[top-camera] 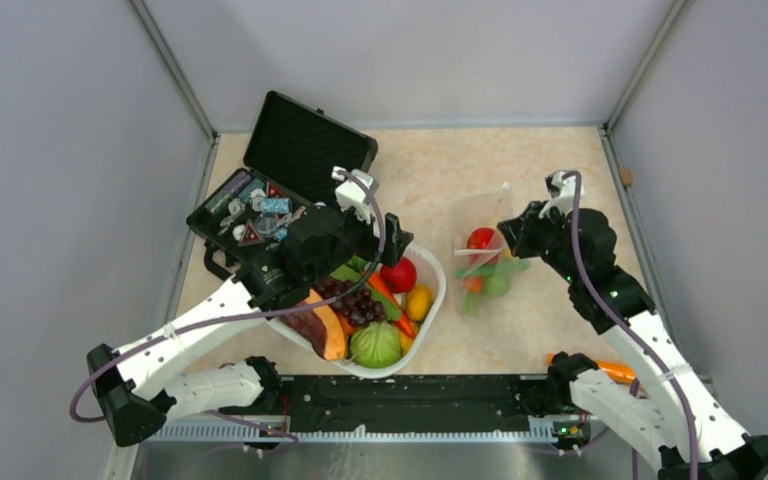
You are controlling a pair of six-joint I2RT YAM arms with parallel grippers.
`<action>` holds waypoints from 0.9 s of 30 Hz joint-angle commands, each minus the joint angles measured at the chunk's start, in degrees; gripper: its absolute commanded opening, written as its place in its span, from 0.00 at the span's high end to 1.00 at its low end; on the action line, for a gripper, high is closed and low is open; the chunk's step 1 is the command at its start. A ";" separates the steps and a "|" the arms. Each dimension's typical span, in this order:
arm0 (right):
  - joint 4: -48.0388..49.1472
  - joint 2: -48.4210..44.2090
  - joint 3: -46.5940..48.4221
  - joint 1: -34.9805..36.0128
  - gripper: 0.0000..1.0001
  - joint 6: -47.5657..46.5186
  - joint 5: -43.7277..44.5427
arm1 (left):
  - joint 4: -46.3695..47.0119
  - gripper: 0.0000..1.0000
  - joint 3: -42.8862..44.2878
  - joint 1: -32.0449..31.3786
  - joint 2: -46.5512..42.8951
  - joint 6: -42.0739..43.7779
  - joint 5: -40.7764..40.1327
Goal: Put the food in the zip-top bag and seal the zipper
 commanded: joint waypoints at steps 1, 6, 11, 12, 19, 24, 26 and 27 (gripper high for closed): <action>4.14 -2.95 -0.79 -0.12 1.00 2.00 -4.29 | -9.07 0.01 1.68 0.88 2.45 4.97 4.71; 4.34 -5.20 0.04 -0.11 1.00 2.76 -3.88 | -12.19 0.01 2.42 1.03 6.03 4.98 7.05; 1.59 -5.68 -0.03 -0.14 1.00 3.38 -1.98 | -17.73 0.01 5.42 1.15 12.53 6.09 15.30; 1.17 -5.72 -0.09 -0.15 1.00 3.50 -2.04 | -19.09 0.01 6.08 1.15 13.70 5.81 15.97; 0.49 -5.90 -0.20 -0.11 1.00 3.97 -2.22 | -21.03 0.01 6.47 1.17 16.80 5.33 12.65; 1.77 -5.25 -0.54 -0.11 1.00 4.82 -2.54 | -20.22 0.01 8.90 1.15 20.93 5.64 11.21; 2.29 -4.59 -0.16 -0.11 1.00 5.15 -2.82 | -20.76 0.01 10.82 1.20 23.41 5.54 10.69; 2.37 -4.17 0.33 -0.15 1.00 5.25 -3.06 | -21.63 0.02 11.87 1.21 24.50 5.42 10.43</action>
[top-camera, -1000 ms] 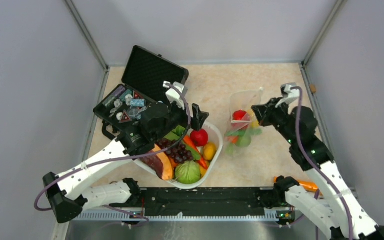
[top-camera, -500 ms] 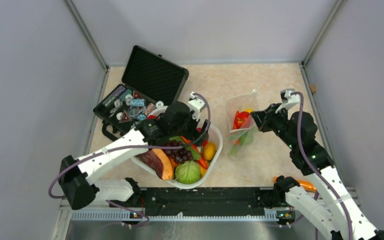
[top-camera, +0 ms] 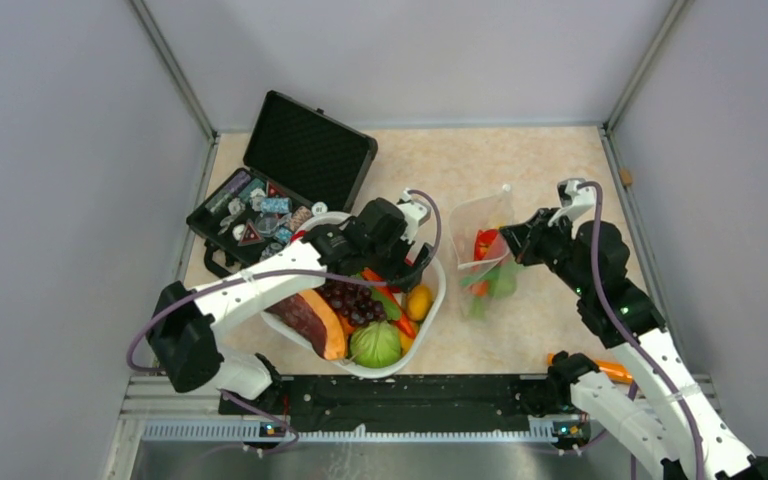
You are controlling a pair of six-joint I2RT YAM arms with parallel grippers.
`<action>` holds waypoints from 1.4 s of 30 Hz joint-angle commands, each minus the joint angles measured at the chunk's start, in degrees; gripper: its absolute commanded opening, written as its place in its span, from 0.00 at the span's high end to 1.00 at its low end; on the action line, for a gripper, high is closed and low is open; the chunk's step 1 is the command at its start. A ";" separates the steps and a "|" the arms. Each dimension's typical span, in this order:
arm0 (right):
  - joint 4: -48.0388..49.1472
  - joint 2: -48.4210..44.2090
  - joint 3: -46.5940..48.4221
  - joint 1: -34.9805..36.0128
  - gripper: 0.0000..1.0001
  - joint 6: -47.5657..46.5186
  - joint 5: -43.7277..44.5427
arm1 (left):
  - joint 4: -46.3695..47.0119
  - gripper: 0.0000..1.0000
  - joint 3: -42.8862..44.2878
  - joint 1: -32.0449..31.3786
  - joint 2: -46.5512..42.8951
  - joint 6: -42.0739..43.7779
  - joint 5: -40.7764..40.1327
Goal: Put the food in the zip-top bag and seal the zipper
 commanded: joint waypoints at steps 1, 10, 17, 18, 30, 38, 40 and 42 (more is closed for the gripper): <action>4.02 1.22 3.39 -0.12 1.00 1.21 -0.86 | -1.09 0.04 5.46 0.17 4.39 0.16 -1.48; 4.30 1.03 3.25 -0.11 1.00 1.31 -0.74 | -1.41 0.10 2.79 0.25 5.00 -0.16 -2.33; 4.37 1.49 3.04 -0.13 1.00 1.77 -1.45 | -2.00 0.15 2.48 0.25 6.68 -0.23 -2.40; 4.30 1.41 3.04 -0.13 1.00 1.77 -1.36 | -1.99 0.14 2.58 0.25 6.69 -0.38 -2.53; 3.82 0.66 2.37 -0.13 1.00 1.97 -0.93 | 2.22 0.68 1.15 0.25 2.87 -0.60 -3.60; 4.16 0.47 2.03 -0.12 1.00 2.15 -0.89 | 4.83 0.70 0.20 0.24 -4.85 -0.69 -5.13; 4.25 0.43 1.98 -0.14 1.00 2.33 -1.05 | 6.62 0.71 -0.40 0.24 -7.56 -1.10 -5.18; 4.21 0.42 1.98 -0.09 1.00 2.41 -1.07 | 8.44 0.72 -1.29 0.25 -9.87 -1.62 -5.43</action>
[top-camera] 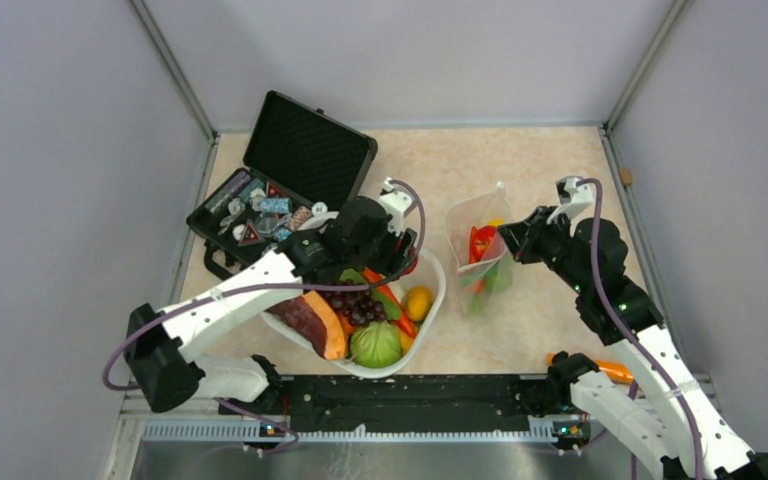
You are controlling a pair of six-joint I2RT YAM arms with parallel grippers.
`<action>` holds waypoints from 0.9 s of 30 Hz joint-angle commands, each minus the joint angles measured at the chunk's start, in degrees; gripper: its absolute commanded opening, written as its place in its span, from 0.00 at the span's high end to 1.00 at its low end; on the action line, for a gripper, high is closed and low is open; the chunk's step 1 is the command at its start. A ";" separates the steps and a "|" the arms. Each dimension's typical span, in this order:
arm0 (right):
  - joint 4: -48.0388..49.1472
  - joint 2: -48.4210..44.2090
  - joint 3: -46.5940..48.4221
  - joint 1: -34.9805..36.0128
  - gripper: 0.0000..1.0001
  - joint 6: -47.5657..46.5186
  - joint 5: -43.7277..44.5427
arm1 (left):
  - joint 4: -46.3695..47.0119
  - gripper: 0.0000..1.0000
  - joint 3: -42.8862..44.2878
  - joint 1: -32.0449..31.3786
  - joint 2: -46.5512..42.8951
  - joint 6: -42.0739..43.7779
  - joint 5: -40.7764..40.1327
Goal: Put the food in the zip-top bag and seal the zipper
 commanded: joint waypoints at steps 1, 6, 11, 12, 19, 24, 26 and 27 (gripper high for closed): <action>3.54 -0.86 1.57 -0.11 1.00 0.89 -0.45 | 7.84 0.72 -1.68 0.10 -6.84 -1.30 -1.23; 3.56 -0.45 1.46 -0.12 1.00 1.35 -0.81 | 12.78 0.73 -3.17 0.10 -12.00 -2.14 0.43; 2.61 1.16 2.10 -0.15 1.00 1.64 -1.47 | 22.05 0.73 -4.73 0.02 -15.91 -5.28 8.09; 2.78 1.30 2.10 -0.14 1.00 1.70 -2.00 | 23.68 0.72 -4.92 0.05 -16.07 -6.06 9.31; 4.36 2.66 2.31 -0.12 1.00 1.48 -7.87 | 34.72 0.68 -5.75 0.01 -14.98 -9.33 15.99; 5.47 3.59 2.35 -0.15 1.00 2.45 -10.37 | 38.96 0.66 -4.63 0.01 -12.17 -9.67 18.55; 7.65 3.62 1.54 -0.15 1.00 4.75 -10.82 | 39.50 0.66 -4.09 0.01 -10.54 -9.76 19.45; 8.73 3.66 1.22 -0.15 1.00 5.43 -11.69 | 39.67 0.66 -3.88 0.01 -9.78 -10.00 19.73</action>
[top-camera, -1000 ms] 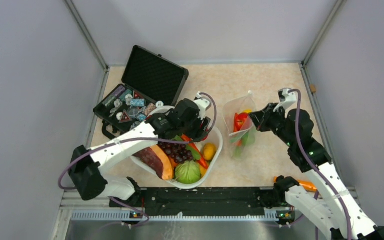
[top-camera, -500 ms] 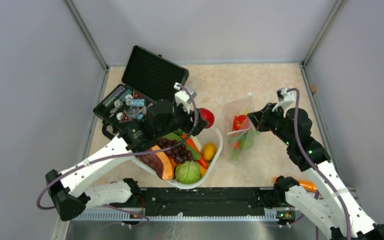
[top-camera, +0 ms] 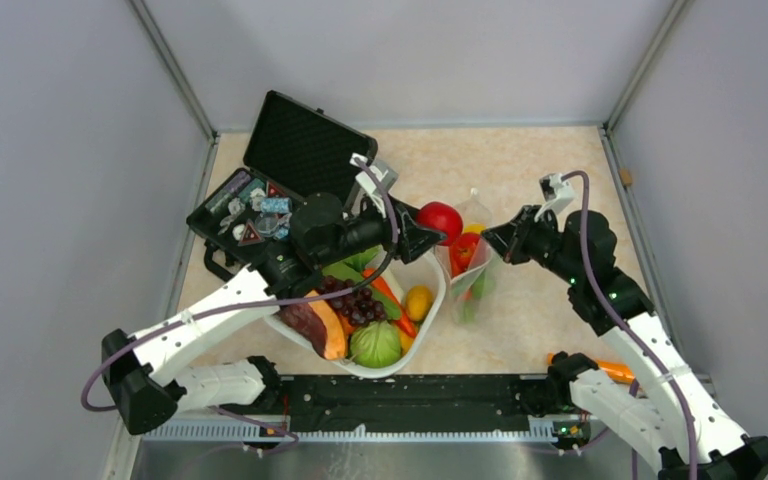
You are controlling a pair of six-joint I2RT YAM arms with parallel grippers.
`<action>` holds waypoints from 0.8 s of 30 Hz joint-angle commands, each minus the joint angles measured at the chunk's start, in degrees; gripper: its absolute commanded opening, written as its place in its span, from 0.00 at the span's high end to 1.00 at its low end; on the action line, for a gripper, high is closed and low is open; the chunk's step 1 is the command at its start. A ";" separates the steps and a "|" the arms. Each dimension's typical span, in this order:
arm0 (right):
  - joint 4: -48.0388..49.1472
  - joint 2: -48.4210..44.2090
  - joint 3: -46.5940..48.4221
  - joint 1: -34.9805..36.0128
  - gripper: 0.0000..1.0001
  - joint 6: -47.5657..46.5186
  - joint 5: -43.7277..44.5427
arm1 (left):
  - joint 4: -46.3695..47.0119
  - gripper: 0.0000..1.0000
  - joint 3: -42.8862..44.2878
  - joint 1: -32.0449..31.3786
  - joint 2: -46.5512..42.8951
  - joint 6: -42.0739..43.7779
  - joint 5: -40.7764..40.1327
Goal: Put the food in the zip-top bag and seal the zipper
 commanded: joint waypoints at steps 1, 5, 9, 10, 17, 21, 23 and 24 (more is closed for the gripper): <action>8.19 -0.22 1.07 -0.11 1.00 3.78 -4.24 | 6.39 0.66 1.57 0.01 3.34 -1.38 3.72; 7.94 -0.17 1.67 -0.08 1.00 2.36 -6.11 | 9.18 0.66 0.79 0.01 5.41 -2.61 5.17; 7.57 0.41 2.25 -0.09 1.00 0.84 -8.96 | 11.94 0.64 1.84 -0.08 8.58 -3.85 9.31; 7.49 0.54 2.27 -0.02 1.00 0.79 -9.21 | 12.18 0.64 2.39 -0.12 9.72 -4.15 9.64; 6.83 -1.44 1.69 -0.06 1.00 0.24 -6.63 | 6.28 0.66 5.12 -0.09 14.37 -3.84 7.08; 6.70 -2.74 1.40 -0.03 1.00 0.10 -4.21 | 0.44 0.63 5.20 -0.08 15.69 -3.10 6.99; 6.77 -3.20 1.08 -0.01 1.00 0.15 -2.79 | -1.98 0.62 5.02 -0.12 15.77 -2.78 6.75; 7.12 -3.41 0.86 -0.05 1.00 0.26 -2.22 | -2.51 0.61 4.82 -0.08 15.71 -2.68 6.51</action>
